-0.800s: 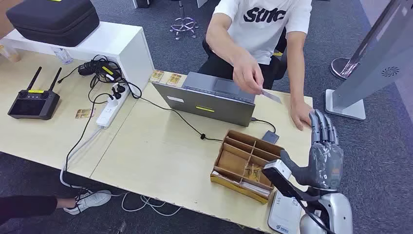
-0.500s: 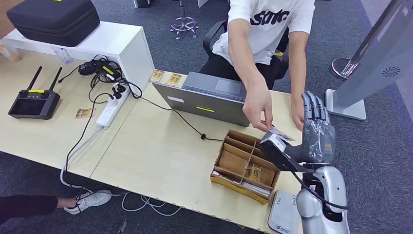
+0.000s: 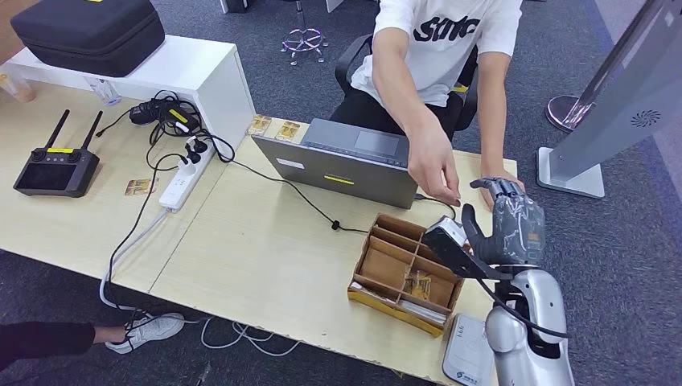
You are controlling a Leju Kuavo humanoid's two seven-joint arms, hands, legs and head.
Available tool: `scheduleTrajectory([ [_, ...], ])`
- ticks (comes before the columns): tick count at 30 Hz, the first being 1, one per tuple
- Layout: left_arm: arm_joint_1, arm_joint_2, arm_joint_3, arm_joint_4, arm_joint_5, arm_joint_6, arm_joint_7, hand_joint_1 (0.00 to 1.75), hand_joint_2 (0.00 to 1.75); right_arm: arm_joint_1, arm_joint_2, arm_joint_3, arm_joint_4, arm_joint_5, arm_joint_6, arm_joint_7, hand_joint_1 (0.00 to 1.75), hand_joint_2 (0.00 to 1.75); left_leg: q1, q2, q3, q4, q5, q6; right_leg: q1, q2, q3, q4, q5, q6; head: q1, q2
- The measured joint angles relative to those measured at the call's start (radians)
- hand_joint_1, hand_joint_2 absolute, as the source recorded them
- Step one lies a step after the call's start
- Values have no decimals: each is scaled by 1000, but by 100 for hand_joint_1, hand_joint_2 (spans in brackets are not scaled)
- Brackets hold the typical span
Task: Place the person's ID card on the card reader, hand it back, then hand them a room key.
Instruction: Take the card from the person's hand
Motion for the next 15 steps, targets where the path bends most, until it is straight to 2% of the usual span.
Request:
scheduleTrajectory([
  [10, 0, 0, 0, 0, -12, 3, -4, 0, 175, 11, 0, -5, -7, -43, -5, -29, 175, 175, 0, 0, 0, 0, 0, 0, 0, 0, -1, 0, 0, 0, 0, 0],
  [15, 4, -6, 9, 0, -10, 13, -13, 0, 175, 106, -4, -28, -95, -156, -1, -74, 175, 175, 0, -2, -1, 0, 0, 0, 0, -1, -1, 0, -1, 0, 0, 0],
])
